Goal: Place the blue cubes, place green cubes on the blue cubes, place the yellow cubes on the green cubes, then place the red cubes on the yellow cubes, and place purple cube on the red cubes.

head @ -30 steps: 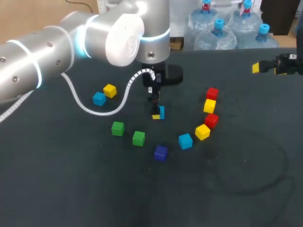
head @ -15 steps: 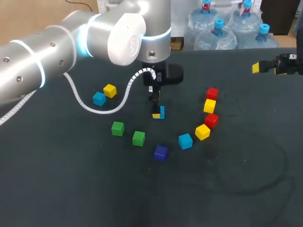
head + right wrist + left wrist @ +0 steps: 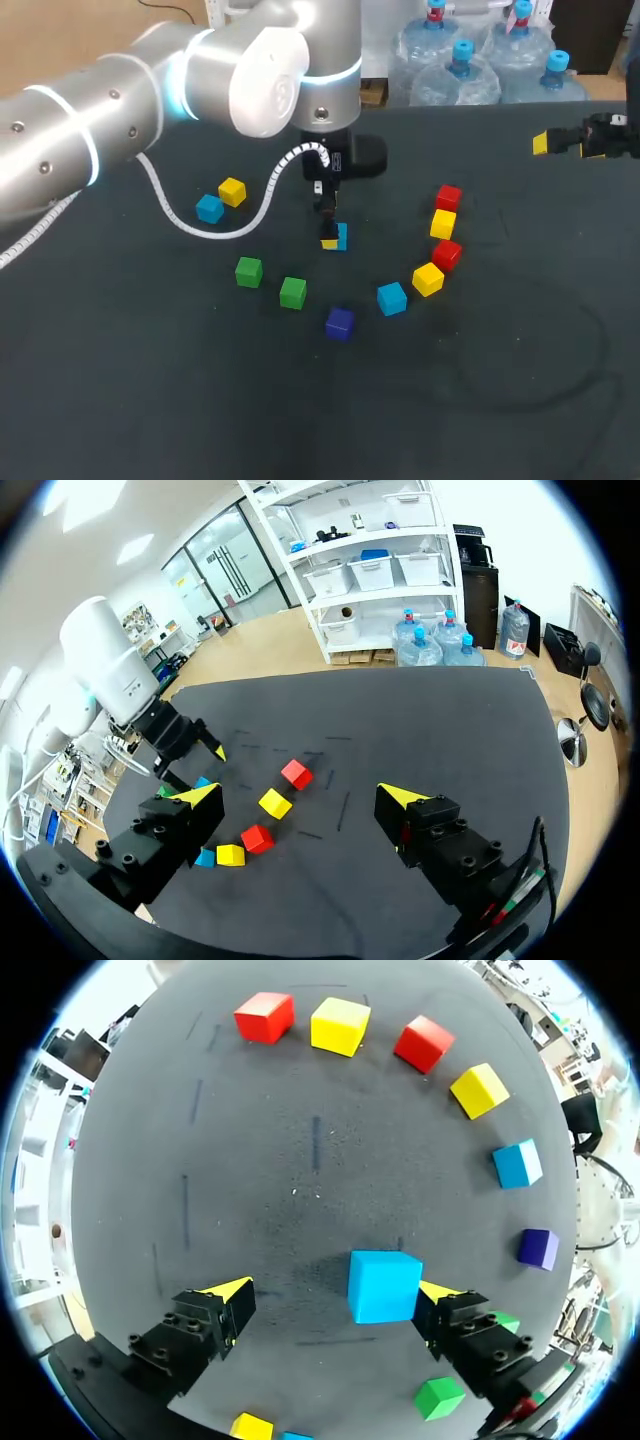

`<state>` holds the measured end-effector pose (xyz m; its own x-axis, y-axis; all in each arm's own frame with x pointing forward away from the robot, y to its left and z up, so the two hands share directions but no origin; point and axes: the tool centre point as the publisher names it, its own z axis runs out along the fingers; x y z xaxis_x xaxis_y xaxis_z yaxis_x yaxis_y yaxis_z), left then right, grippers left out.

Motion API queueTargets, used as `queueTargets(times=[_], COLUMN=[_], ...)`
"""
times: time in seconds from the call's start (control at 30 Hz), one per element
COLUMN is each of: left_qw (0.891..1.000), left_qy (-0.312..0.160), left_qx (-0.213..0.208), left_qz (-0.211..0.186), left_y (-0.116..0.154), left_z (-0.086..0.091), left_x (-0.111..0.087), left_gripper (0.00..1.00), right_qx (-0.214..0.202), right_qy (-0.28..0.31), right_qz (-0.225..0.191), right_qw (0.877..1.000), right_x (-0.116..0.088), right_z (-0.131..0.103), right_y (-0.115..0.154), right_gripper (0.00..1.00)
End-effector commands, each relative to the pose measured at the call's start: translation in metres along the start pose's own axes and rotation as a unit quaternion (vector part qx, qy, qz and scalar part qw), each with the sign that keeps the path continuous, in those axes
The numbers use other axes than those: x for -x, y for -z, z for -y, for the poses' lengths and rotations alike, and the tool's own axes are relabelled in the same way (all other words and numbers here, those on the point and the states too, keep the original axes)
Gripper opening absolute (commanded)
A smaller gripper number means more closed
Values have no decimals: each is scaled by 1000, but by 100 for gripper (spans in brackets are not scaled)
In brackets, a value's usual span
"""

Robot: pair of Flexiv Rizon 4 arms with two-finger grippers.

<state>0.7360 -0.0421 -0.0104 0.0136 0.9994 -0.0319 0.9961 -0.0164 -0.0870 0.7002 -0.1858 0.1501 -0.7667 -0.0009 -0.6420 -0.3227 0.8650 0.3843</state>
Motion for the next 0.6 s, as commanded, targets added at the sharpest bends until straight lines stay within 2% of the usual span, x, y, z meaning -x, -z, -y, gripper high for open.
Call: queueTargets(times=[0.03,0.37,0.5,0.6], left_qw=[1000,1000,998,996], left_qy=[-3,-10,-62,-92], left_qx=[-5,-3,5,1], left_qz=[-2,4,17,18], left_y=[3,21,32,38], left_z=[-2,10,17,22], left_x=[2,-8,-23,-44], left_gripper=[100,100,100,100], right_qx=[-2,-2,-2,-2], right_qy=[0,0,0,0], right_qz=[0,0,0,0], right_qw=[1000,1000,1000,1000], right_x=[0,0,0,0], right_z=[-1,-1,-1,-1], right_y=[0,0,0,0], right_gripper=[100,100,100,100])
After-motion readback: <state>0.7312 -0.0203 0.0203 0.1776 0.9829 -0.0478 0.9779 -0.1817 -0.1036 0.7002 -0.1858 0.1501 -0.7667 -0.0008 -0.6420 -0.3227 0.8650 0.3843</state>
